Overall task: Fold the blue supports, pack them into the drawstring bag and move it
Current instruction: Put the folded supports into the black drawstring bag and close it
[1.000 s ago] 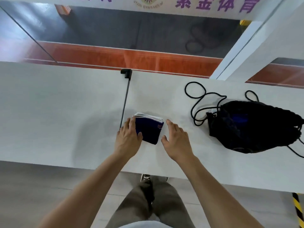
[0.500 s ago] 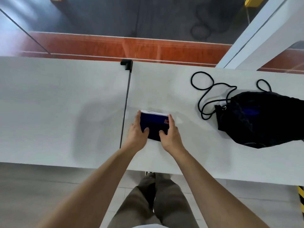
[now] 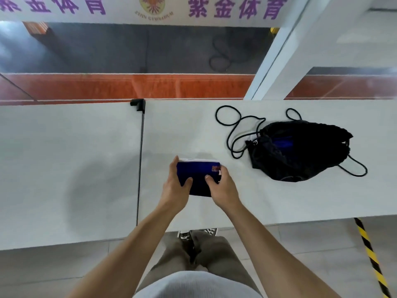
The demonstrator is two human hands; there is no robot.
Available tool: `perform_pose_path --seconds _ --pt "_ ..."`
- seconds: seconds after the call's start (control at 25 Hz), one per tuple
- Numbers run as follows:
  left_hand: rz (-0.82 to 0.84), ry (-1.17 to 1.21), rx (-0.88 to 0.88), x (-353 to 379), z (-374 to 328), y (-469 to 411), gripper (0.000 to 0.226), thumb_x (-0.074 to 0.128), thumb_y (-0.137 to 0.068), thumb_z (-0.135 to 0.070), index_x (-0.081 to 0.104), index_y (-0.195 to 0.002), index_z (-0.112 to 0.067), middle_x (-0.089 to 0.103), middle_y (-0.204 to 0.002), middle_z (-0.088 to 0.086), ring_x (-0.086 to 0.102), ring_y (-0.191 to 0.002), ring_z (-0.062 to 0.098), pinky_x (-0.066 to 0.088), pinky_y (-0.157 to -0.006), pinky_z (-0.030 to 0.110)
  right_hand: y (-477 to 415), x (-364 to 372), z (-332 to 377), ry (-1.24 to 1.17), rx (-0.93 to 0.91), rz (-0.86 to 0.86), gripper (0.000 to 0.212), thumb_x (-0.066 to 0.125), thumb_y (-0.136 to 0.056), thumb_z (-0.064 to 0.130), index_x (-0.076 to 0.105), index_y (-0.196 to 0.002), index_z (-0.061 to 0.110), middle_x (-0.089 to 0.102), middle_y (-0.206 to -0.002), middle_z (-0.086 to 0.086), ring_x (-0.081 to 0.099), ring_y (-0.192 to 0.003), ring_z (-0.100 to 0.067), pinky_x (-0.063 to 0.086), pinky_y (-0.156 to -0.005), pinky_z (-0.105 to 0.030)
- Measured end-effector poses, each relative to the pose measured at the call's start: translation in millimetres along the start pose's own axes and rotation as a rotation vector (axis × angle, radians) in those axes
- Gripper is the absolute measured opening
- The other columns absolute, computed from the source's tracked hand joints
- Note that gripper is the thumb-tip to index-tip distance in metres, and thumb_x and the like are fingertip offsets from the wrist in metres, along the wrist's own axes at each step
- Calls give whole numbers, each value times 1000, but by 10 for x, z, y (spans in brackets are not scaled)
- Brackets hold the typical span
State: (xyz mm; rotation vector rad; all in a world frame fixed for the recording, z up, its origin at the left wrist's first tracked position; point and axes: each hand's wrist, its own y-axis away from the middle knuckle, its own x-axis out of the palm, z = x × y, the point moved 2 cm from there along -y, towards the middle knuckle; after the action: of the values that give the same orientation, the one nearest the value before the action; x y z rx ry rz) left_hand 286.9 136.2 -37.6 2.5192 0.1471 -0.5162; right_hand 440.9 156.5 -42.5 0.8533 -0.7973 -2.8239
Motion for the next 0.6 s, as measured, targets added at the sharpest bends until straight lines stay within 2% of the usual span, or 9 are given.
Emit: perform_pose_path --seconds 0.08,0.28,0.44,0.6 --pt "12 6 63 146 -174 44 72 55 -99 -13 16 -155 -36 57 -123 -5 55 -106 16 40 -82 24 46 -235 -24 -14 -34 -69 44 55 -91 40 49 -132 25 66 -113 8 63 -105 -20 50 -95 -43" --pt "52 3 197 563 -623 158 73 56 -98 -10 17 -156 -33 53 -123 -9 55 -107 15 42 -84 23 70 -851 -153 -115 -45 -145 43 57 -98 28 45 -139 24 64 -118 5 62 -107 -17 51 -88 -29" --pt "65 -25 277 955 -976 161 73 56 -98 -12 17 -156 -33 51 -126 -10 53 -106 12 42 -83 19 -47 -1342 -293 -188 -64 -188 42 57 -97 25 47 -138 26 62 -110 15 60 -99 1 45 -76 -13" --pt "67 -37 303 1494 -1324 110 73 55 -100 -12 14 -156 -33 49 -129 -9 52 -108 10 42 -68 0 -278 -1898 -474 -251 -91 -208 46 56 -98 26 43 -143 27 63 -112 16 61 -102 -2 54 -86 -26"
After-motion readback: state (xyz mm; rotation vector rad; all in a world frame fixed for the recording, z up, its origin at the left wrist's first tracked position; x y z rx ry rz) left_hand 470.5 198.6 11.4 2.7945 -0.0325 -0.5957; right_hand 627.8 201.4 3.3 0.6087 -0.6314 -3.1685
